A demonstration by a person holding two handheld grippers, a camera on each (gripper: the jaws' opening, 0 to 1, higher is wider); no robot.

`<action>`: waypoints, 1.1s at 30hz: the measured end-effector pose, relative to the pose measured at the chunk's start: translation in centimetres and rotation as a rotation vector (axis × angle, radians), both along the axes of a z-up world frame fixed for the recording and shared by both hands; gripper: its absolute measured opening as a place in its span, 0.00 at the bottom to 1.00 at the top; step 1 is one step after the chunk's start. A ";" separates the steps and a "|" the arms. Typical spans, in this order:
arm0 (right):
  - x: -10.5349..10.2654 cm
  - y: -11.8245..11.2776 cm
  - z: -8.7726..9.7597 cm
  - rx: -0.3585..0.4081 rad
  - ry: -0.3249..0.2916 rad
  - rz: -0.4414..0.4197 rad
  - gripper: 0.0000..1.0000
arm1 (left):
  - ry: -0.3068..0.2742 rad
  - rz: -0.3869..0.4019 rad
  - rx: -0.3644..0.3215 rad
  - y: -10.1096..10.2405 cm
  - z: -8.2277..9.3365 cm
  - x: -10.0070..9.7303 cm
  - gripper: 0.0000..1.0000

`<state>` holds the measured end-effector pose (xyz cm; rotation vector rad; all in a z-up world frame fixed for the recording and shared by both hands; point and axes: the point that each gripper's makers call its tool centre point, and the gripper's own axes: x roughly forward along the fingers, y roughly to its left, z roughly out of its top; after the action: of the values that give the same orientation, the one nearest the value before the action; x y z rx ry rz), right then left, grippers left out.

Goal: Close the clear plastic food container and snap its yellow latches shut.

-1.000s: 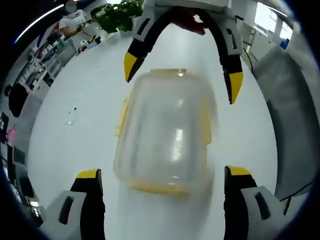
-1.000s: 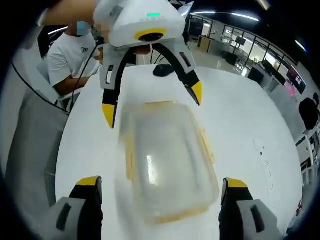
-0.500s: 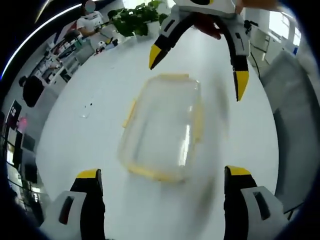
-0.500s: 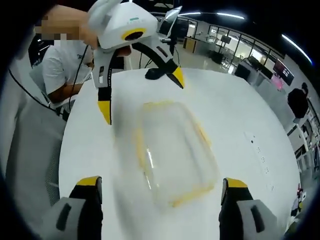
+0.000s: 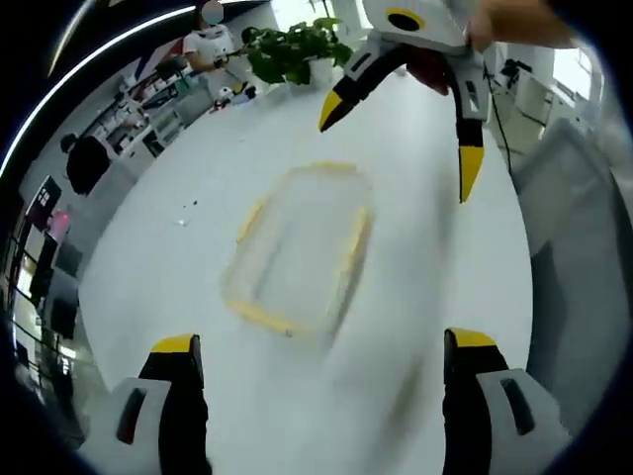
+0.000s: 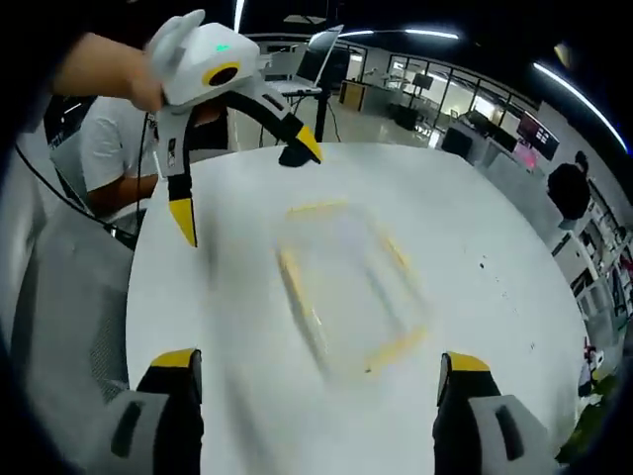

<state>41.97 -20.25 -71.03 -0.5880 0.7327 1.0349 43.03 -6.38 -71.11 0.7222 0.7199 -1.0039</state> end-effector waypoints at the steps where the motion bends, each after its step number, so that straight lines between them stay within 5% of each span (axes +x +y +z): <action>1: -0.4 -0.1 0.1 0.001 -0.003 -0.002 0.99 | -0.001 0.003 0.000 0.1 0.1 -0.2 0.99; 21: -5.3 -1.9 2.7 0.100 -0.062 -0.119 0.99 | -0.051 0.156 -0.083 2.4 2.5 -6.1 0.99; 33: -8.6 -5.1 4.3 0.138 -0.108 -0.216 0.99 | -0.015 0.258 -0.148 3.6 2.4 -10.1 0.99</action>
<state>33.39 -25.37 -66.75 -0.4315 0.6101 0.8393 32.94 -2.82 -68.67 0.4936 0.6979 -0.8058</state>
